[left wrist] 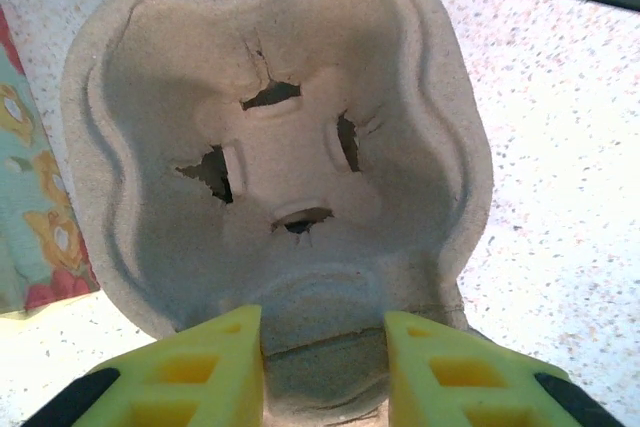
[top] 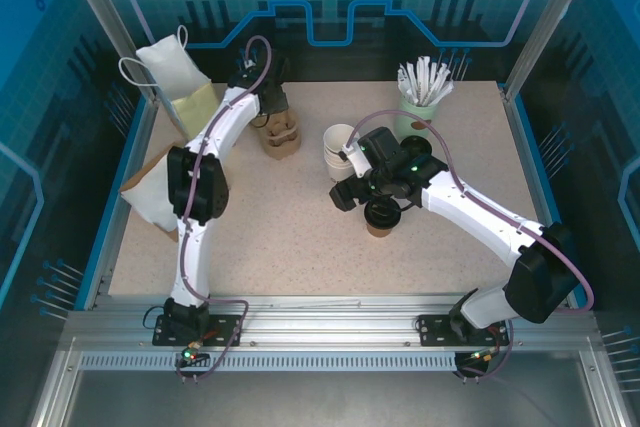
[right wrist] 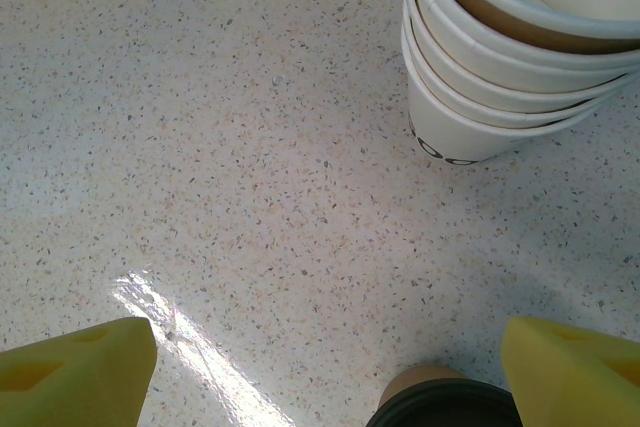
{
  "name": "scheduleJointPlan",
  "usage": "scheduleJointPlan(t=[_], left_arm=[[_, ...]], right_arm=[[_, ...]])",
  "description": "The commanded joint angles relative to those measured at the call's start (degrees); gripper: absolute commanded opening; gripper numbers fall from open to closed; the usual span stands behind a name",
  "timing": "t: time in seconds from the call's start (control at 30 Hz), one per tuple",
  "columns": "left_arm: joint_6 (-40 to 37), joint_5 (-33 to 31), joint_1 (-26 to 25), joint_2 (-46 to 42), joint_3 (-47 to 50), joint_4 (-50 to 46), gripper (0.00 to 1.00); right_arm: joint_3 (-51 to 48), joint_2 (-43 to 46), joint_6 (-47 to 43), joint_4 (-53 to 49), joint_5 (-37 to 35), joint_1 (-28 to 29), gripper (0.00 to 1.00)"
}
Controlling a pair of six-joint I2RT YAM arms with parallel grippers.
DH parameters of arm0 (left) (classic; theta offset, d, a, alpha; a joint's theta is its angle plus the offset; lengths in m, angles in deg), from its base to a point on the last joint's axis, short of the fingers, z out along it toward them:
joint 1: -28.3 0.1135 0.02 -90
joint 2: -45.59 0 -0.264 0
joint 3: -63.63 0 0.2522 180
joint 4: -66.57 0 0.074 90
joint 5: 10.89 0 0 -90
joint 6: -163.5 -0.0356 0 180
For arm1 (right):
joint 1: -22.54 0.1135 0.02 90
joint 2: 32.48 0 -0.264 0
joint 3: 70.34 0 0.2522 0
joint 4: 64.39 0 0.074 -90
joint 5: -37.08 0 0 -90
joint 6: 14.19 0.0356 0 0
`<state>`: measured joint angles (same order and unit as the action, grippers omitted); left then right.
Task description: Pack the takeout coffee
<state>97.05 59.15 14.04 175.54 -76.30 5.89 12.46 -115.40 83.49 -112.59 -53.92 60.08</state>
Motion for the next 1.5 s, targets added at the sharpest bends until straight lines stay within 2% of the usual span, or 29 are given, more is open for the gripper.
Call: scheduleJointPlan(t=[0.0, 0.2, 0.43, 0.6, 0.77, 0.9, 1.03, 1.23, 1.47], left_arm=[[-1.84, -1.39, -0.71, -4.98, 0.71, -0.64, 0.32], [-3.28, -1.53, -2.40, -12.06, 6.58, -0.13, 0.32], [-3.49, -1.15, -6.83, -32.95, 31.58, 6.04, 0.32], [-2.31, -0.76, -14.09, -47.16, 50.88, 10.17, 0.33], [2.70, 0.20, -25.95, -54.51, 65.15, 13.54, 0.32], [1.99, 0.92, -33.87, -54.52, 72.11, 18.56, 0.32], [-2.06, 2.17, -37.95, -51.96, 74.89, 23.06, 0.32], [-4.29, 4.79, -40.10, -43.86, 73.60, 29.48, 0.32], [-6.85, 5.85, -40.58, -36.61, 71.12, 32.50, 0.33]], right_arm=[[0.90, 0.42, 0.82, -0.02, 0.78, 0.76, 0.91], [2.52, 2.67, 0.31, -1.84, -0.51, 0.68, 0.91], [5.35, 6.20, -1.14, -4.57, -1.68, -0.27, 0.91], [7.15, 7.91, -1.67, -6.22, -0.13, -3.16, 0.91], [7.86, 9.21, -1.95, -7.12, 0.26, -5.84, 0.91], [7.38, 10.90, -2.16, -8.00, -0.97, -7.26, 0.91], [5.46, 13.37, -1.89, -8.26, -1.27, -8.57, 0.91], [2.37, 16.18, -0.56, -8.76, -2.03, -9.07, 0.91], [1.55, 17.09, -0.18, -9.86, -2.84, -9.61, 0.91]])
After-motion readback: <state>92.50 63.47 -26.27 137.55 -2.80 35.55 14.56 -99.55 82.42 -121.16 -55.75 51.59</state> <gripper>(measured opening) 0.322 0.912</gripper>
